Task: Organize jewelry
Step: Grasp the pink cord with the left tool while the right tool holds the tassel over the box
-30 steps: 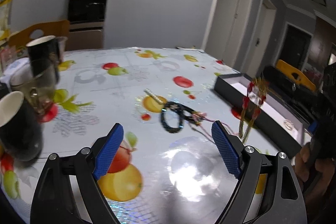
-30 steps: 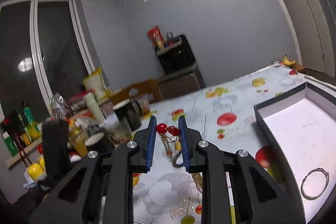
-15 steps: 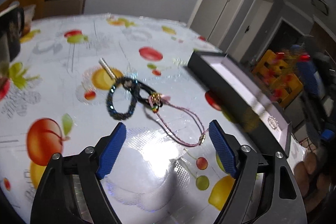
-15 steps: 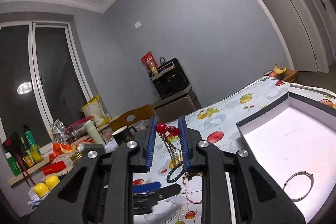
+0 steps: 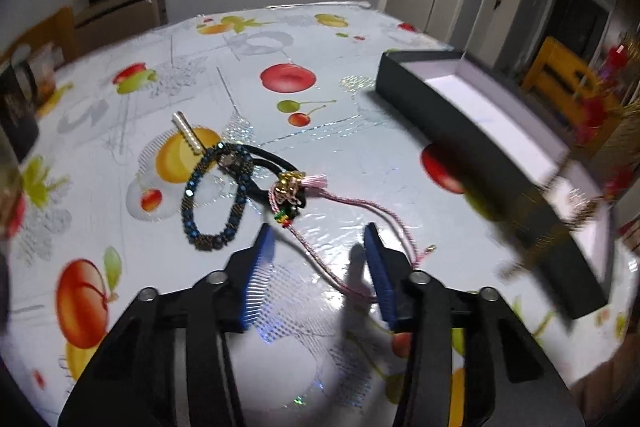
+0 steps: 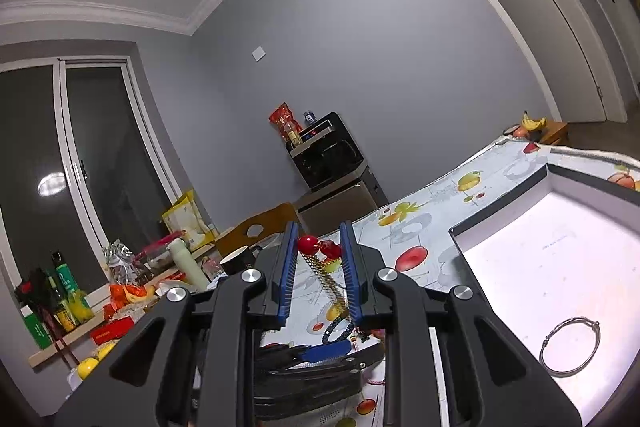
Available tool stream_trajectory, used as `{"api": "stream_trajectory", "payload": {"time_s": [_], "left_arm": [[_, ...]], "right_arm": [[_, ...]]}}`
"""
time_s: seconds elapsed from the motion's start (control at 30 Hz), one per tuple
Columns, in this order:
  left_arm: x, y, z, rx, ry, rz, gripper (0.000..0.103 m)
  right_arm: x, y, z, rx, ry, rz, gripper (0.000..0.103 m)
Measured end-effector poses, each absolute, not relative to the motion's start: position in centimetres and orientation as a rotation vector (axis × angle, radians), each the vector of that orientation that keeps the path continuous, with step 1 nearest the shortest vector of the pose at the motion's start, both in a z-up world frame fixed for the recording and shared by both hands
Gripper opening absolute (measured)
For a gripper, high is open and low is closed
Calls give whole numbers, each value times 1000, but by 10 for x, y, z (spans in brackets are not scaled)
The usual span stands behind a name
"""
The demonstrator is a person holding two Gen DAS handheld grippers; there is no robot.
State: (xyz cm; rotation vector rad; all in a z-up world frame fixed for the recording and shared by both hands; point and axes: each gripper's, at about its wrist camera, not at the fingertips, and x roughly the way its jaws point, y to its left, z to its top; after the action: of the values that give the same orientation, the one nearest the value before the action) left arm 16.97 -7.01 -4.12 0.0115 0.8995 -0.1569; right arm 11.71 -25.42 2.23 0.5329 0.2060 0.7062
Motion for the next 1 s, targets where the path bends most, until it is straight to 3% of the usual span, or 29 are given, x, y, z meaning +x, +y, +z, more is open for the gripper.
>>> {"api": "stream_trajectory", "payload": {"time_s": [0.1,0.17,0.37,0.57,1.0], "left_arm": [[170,-73,-41,47,900,-139,30],[171,-68,-41,25,899,-126,15],[172,-62,-41,4,901,-128,2],[168,-53,-37,-57,866,-138,2],[120,-55,-3,-41,589,-137,2]], "right_arm": [[117,-256,22,544,206,707,22],[117,-256,22,543,208,710,22],[117,-256,21,539,213,707,22],[118,-254,21,529,218,710,22],[115,-248,21,496,224,710,22]]}}
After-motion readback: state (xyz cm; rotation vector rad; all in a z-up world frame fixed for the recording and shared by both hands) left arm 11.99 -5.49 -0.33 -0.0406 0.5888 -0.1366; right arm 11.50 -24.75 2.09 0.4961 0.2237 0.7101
